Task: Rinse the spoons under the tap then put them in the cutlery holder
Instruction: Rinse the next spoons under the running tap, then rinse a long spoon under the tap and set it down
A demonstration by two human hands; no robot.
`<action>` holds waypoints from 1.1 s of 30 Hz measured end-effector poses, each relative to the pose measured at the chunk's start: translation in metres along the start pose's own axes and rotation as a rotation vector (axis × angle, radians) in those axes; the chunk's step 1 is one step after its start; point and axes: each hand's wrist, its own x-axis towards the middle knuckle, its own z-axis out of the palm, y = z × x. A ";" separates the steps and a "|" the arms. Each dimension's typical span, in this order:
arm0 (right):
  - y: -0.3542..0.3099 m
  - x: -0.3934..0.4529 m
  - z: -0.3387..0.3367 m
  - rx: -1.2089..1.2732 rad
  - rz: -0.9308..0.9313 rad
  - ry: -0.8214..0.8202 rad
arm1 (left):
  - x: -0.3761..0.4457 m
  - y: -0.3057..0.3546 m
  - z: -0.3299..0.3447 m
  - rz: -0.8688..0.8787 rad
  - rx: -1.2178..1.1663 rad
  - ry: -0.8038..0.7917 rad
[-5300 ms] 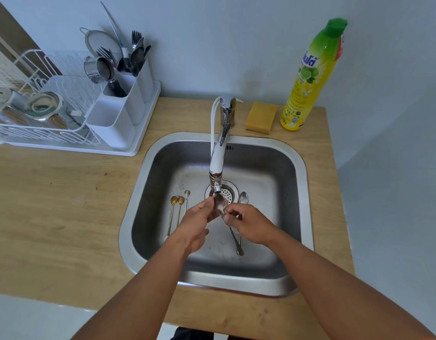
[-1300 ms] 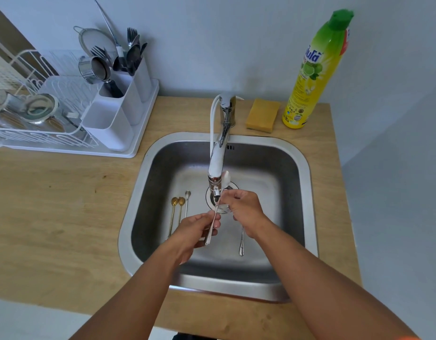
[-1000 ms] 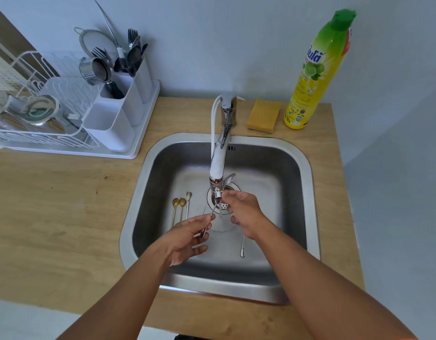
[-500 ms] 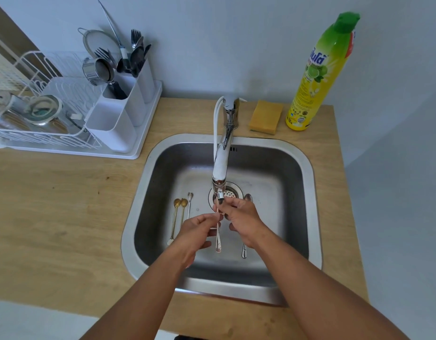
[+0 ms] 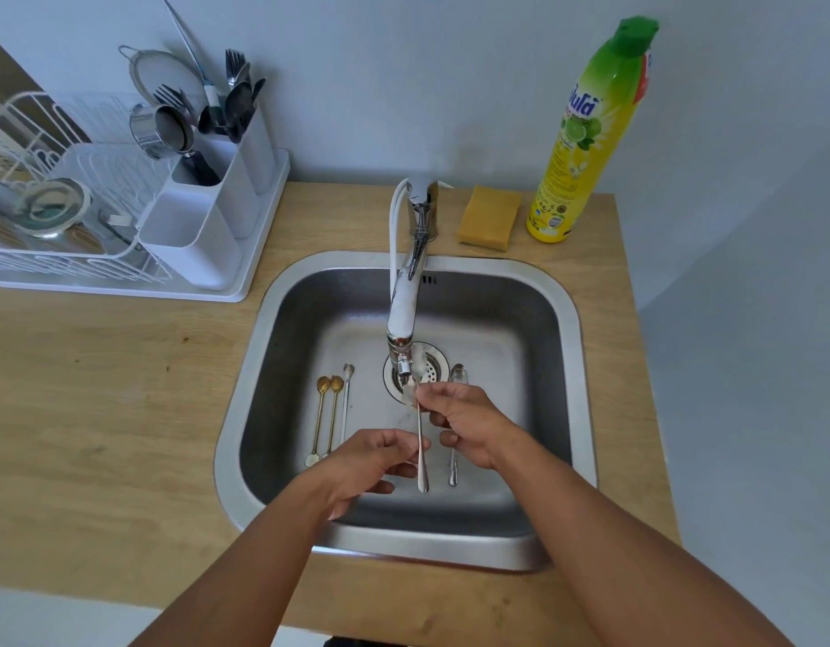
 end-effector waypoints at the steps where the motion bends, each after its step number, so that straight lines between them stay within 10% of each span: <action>1: 0.000 0.001 -0.004 -0.040 -0.012 0.068 | 0.002 0.002 -0.002 0.003 0.043 0.031; 14: 0.033 0.022 -0.045 -0.321 -0.068 0.666 | 0.048 0.000 -0.047 -0.010 0.703 0.801; 33: 0.025 0.023 -0.040 -0.718 0.080 0.716 | 0.073 -0.022 -0.049 -0.052 0.467 0.905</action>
